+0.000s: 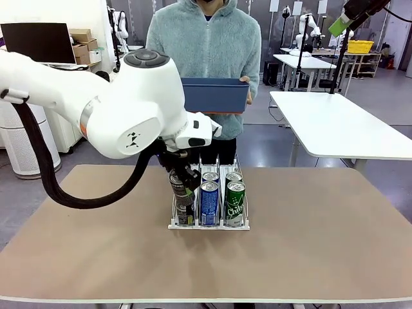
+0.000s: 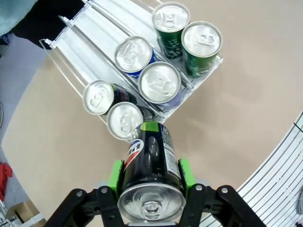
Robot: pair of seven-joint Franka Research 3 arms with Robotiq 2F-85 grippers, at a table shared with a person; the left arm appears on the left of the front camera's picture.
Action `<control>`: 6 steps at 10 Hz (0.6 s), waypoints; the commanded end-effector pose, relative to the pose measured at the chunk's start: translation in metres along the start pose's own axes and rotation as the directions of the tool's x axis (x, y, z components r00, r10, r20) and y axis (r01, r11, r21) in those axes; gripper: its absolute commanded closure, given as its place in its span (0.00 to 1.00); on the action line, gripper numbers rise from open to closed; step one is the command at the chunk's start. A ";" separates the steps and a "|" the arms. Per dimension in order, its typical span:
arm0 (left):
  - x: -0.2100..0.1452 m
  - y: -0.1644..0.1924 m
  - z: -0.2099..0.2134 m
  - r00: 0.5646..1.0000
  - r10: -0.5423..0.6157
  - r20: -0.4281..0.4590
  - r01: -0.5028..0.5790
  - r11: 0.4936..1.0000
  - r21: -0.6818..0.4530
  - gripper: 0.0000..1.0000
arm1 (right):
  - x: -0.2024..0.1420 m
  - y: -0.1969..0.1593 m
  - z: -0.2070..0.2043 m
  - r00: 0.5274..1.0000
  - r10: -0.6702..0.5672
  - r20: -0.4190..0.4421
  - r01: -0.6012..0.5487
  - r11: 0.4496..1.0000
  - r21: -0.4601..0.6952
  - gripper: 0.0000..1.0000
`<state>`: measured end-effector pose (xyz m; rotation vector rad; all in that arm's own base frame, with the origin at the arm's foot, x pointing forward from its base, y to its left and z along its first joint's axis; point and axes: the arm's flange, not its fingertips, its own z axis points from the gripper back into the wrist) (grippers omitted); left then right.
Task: Fill the beverage cans into the dispenser.
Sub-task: Place the picked Pepsi coke in the line of the Automatic Can Dispenser with the same cans.
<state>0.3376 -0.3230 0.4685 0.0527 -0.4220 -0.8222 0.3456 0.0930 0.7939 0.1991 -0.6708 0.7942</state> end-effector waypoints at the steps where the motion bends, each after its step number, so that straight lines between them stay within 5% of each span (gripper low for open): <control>1: -0.009 -0.003 -0.011 1.000 -0.021 0.021 0.022 0.998 -0.059 0.42 | 0.000 0.000 0.000 1.000 -0.009 0.001 0.009 1.000 0.000 0.00; 6: -0.022 -0.001 -0.016 1.000 -0.016 -0.012 0.015 0.997 -0.070 0.42 | 0.000 0.000 0.000 1.000 -0.009 0.001 0.009 1.000 0.000 0.00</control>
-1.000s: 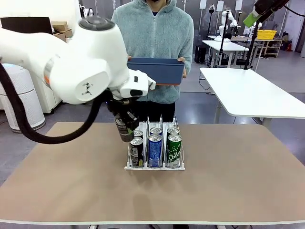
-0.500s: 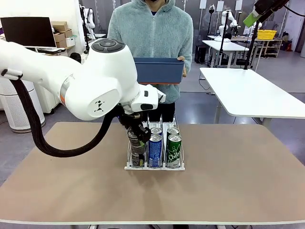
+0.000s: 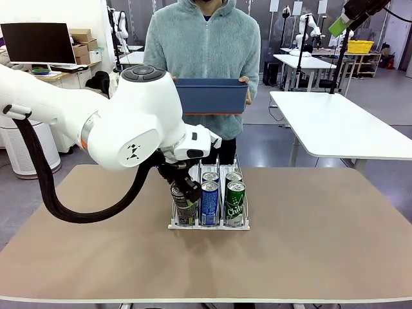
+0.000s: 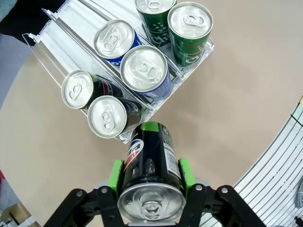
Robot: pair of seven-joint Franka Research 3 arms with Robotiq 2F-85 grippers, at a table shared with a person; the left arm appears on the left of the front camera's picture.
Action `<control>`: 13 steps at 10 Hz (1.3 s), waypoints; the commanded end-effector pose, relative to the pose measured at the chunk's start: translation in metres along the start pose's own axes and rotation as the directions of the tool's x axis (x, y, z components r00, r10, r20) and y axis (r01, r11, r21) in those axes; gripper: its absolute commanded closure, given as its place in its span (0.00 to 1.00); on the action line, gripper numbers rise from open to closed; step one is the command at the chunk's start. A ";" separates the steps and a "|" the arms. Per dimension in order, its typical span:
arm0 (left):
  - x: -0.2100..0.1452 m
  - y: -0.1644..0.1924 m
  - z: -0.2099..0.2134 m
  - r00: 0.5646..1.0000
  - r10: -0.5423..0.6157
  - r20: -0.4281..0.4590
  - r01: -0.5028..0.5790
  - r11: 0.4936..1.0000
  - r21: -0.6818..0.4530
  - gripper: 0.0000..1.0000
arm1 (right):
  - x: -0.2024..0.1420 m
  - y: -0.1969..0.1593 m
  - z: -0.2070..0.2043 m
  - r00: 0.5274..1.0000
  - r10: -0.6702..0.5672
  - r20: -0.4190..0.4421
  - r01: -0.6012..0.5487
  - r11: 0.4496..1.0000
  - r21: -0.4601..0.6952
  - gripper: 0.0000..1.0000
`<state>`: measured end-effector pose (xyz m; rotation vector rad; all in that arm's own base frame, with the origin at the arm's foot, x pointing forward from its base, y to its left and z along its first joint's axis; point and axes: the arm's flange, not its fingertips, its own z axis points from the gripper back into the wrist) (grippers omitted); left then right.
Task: Fill the beverage cans into the dispenser.
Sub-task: Place the picked Pepsi coke in the line of the Automatic Can Dispenser with the same cans.
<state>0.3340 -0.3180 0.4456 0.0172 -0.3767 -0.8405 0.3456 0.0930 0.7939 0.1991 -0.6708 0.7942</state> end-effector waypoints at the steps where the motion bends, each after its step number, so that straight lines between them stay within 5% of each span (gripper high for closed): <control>1: -0.008 0.003 -0.003 1.000 -0.014 0.014 0.015 0.999 -0.031 0.42 | 0.000 0.000 0.000 1.000 -0.009 0.001 0.009 1.000 0.000 0.00; 13: 0.025 0.047 -0.045 0.999 0.041 -0.014 -0.041 0.999 0.000 0.42 | 0.000 0.000 0.000 1.000 -0.009 0.001 0.009 1.000 0.000 0.00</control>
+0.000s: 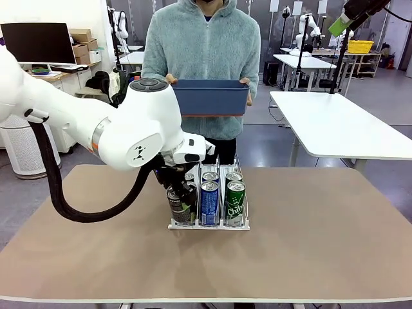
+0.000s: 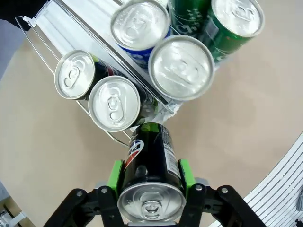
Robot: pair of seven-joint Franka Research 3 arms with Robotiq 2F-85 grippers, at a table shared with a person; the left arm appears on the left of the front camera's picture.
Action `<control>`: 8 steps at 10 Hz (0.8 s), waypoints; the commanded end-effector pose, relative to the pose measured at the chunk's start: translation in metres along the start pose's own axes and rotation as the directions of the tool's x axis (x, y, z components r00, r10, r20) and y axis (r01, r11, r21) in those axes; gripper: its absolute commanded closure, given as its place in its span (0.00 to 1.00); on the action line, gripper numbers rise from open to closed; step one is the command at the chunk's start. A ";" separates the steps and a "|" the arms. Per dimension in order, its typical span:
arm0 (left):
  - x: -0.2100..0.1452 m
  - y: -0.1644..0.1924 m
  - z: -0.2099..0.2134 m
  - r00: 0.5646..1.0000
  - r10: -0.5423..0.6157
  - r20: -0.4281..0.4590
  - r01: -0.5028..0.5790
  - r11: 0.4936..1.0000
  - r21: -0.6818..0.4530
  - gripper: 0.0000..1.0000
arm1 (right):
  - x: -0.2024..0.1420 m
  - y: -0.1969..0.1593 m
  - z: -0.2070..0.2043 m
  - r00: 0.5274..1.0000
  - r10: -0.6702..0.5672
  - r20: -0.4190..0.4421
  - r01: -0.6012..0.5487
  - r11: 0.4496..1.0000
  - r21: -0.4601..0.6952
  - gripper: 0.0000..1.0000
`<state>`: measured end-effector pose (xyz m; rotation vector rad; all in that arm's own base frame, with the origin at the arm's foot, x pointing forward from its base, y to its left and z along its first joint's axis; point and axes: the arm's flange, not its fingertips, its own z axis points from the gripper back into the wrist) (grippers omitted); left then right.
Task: Fill the beverage cans into the dispenser.
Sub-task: Place the picked Pepsi coke in the line of the Automatic Can Dispenser with the same cans.
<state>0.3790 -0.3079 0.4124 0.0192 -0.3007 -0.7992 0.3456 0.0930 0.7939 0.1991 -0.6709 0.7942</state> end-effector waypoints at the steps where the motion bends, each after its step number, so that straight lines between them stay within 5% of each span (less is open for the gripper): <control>1: 0.024 0.016 -0.002 0.998 0.009 0.065 -0.010 1.000 0.015 0.42 | 0.000 0.000 0.000 1.000 -0.009 0.001 0.009 1.000 0.000 0.00; 8: 0.043 0.034 -0.030 1.000 0.017 0.023 -0.016 0.999 -0.030 0.42 | 0.000 0.000 0.000 1.000 -0.009 0.001 0.009 1.000 0.000 0.00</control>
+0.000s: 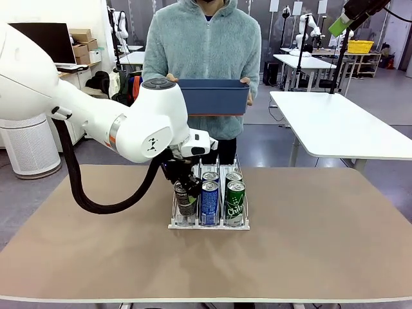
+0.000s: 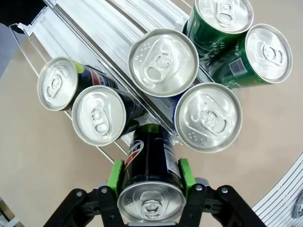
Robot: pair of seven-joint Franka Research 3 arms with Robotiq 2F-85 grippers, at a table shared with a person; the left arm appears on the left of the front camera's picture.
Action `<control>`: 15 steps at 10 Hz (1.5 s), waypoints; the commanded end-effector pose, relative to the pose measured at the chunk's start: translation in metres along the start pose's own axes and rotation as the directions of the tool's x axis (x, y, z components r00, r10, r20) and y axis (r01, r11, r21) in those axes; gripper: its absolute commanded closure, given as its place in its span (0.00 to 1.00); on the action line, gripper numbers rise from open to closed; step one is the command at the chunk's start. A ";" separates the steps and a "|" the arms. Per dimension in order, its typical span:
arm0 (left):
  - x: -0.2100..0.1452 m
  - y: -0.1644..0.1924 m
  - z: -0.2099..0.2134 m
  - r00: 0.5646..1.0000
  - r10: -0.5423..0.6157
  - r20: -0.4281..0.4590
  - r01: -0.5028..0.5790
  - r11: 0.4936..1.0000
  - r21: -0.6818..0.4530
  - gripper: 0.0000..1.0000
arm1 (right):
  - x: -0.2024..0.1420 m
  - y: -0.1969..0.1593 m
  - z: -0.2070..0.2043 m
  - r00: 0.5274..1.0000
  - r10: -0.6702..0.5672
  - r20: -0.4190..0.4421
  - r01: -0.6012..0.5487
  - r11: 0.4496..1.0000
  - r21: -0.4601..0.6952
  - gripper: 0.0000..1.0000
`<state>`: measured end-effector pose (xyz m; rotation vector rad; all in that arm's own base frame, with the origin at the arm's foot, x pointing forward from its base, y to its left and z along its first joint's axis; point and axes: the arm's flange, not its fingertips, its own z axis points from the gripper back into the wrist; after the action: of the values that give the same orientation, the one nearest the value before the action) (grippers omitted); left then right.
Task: Fill the beverage cans into the dispenser.
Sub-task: Place the picked Pepsi coke in the line of the Automatic Can Dispenser with the same cans.
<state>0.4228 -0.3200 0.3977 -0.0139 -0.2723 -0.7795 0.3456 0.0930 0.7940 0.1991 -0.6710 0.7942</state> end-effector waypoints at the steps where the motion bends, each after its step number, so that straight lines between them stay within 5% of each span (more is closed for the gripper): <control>1: 0.010 0.013 -0.006 1.000 -0.009 0.018 0.009 1.000 -0.013 0.42 | 0.000 0.000 0.000 1.000 -0.009 0.001 0.009 1.000 0.000 0.00; 10: -0.002 0.002 -0.024 0.997 -0.038 -0.066 0.035 0.999 -0.041 0.42 | 0.000 0.000 0.000 1.000 -0.009 0.001 0.009 1.000 0.000 0.00; 11: -0.002 0.001 -0.025 0.996 -0.045 -0.077 0.042 0.999 -0.031 0.39 | 0.000 0.000 0.000 1.000 -0.009 0.001 0.009 1.000 0.000 0.00; 14: -0.007 -0.001 -0.008 0.997 -0.040 -0.064 0.039 0.999 -0.011 0.02 | 0.000 0.000 0.000 1.000 -0.009 0.001 0.009 1.000 0.000 0.00; 15: -0.011 -0.005 0.002 0.997 -0.034 -0.068 0.034 0.999 0.000 0.00 | 0.000 0.000 0.000 1.000 -0.009 0.001 0.009 1.000 0.000 0.00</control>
<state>0.4231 -0.3197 0.3868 -0.0005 -0.2105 -0.8207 0.3456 0.0930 0.7940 0.1991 -0.6710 0.7942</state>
